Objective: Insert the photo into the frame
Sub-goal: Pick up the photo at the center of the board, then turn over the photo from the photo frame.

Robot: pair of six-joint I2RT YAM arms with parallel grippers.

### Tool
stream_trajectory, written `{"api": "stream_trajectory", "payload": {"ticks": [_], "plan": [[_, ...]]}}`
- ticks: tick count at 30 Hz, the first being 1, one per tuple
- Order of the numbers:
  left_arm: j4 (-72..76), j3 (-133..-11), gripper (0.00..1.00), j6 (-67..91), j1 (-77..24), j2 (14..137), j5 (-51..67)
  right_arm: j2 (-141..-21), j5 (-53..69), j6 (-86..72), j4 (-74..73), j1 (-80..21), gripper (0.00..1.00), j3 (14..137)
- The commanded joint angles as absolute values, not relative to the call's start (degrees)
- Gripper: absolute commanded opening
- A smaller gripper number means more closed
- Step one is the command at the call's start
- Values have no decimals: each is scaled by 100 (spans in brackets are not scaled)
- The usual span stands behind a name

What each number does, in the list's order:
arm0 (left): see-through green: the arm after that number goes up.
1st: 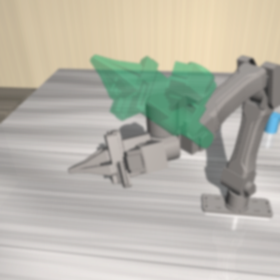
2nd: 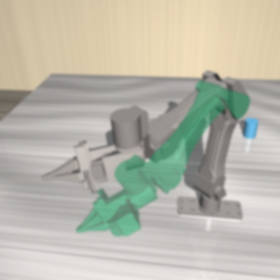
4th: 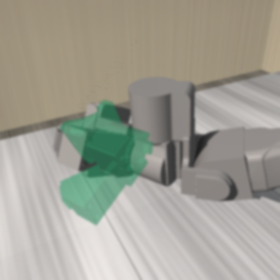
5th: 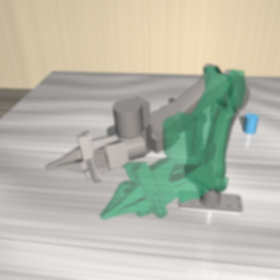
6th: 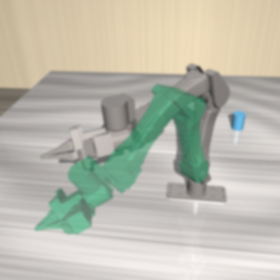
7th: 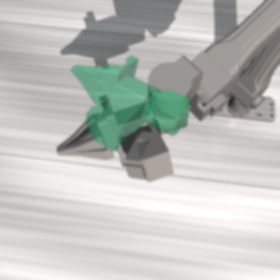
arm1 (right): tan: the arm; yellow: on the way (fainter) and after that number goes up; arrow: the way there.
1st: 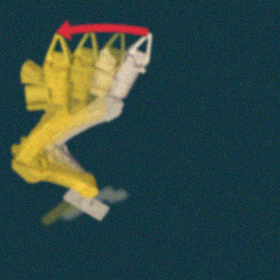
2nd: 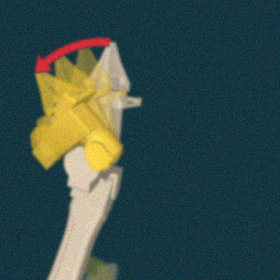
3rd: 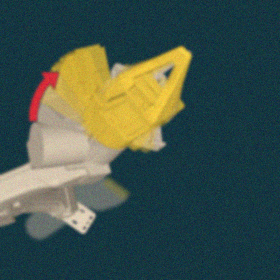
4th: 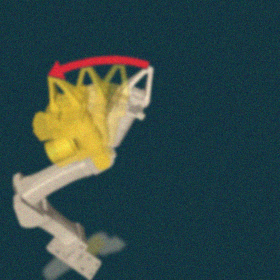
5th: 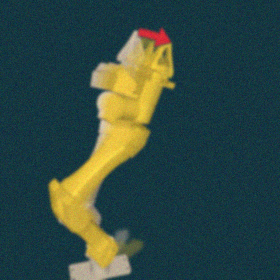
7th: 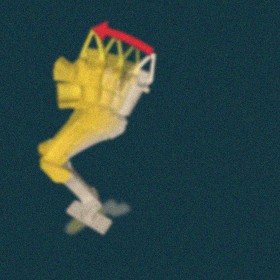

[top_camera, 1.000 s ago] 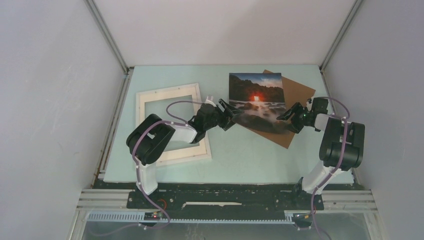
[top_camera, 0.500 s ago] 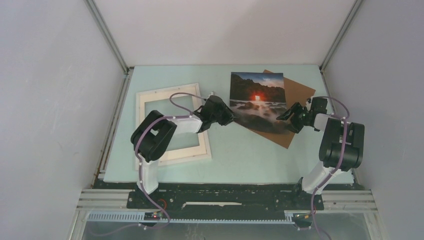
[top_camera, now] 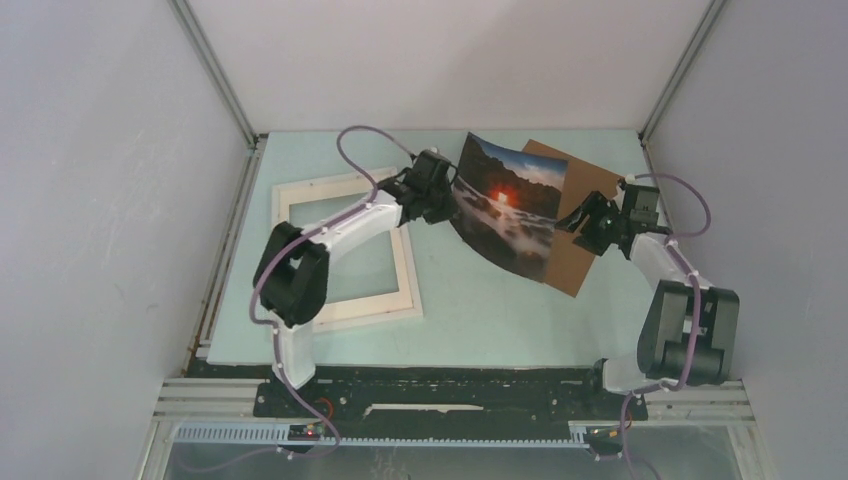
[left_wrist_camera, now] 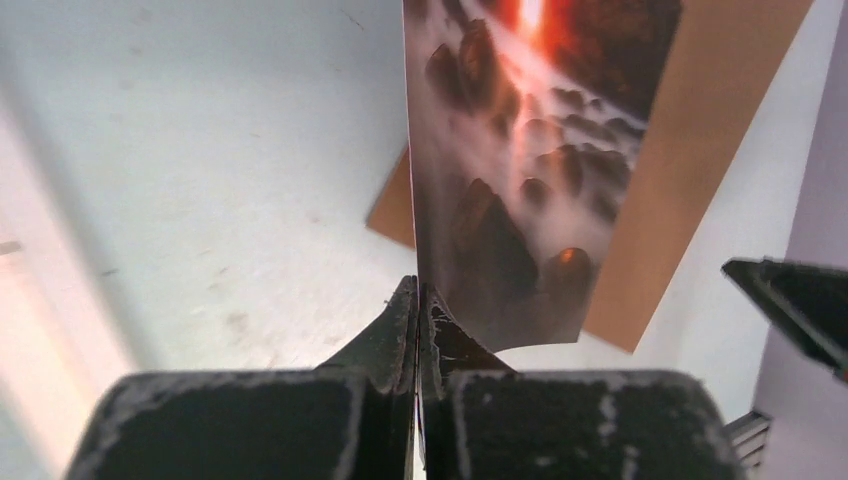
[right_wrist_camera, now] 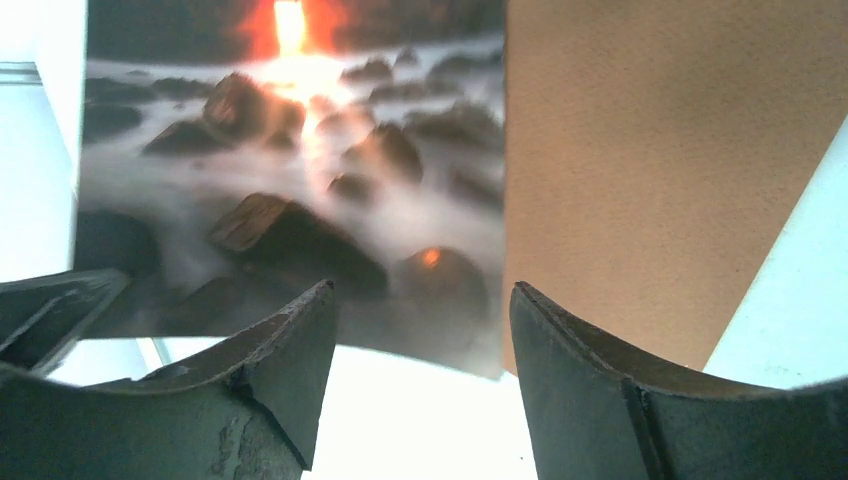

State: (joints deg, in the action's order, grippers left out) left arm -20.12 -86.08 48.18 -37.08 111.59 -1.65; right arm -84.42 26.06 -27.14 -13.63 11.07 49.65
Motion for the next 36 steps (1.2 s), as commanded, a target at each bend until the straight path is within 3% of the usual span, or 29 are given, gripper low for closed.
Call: {"api": "stream_trajectory", "payload": {"ticks": [1,5,11,18,25,31,36], "plan": [[-4175,-9560,0,3295,-3587,9916,-741,-7942,2450,-2614,-1463,1029,71,4992],[-5898,-10155,0,2385,-3340,9204,-1362,-7746,2699,-2733,-1287,898,71,4973],[-8001,-10990,0,1793,-2649,8205,-3432,-7904,2911,-2821,-1090,405,71,4964],[-8138,-11111,0,1338,-2294,7023,-5378,-7965,2958,-2772,-1063,-57,71,4968],[-7590,-12485,0,508,-2705,6813,-6358,-8130,2999,-2793,-955,-294,71,4965],[-6363,-11081,0,-1288,-4503,7072,-7192,-8244,2989,-2787,-917,-333,71,4966],[-6129,-9525,0,-1027,-4787,7924,-7008,-8258,2999,-2763,-964,-341,71,4966]]}}
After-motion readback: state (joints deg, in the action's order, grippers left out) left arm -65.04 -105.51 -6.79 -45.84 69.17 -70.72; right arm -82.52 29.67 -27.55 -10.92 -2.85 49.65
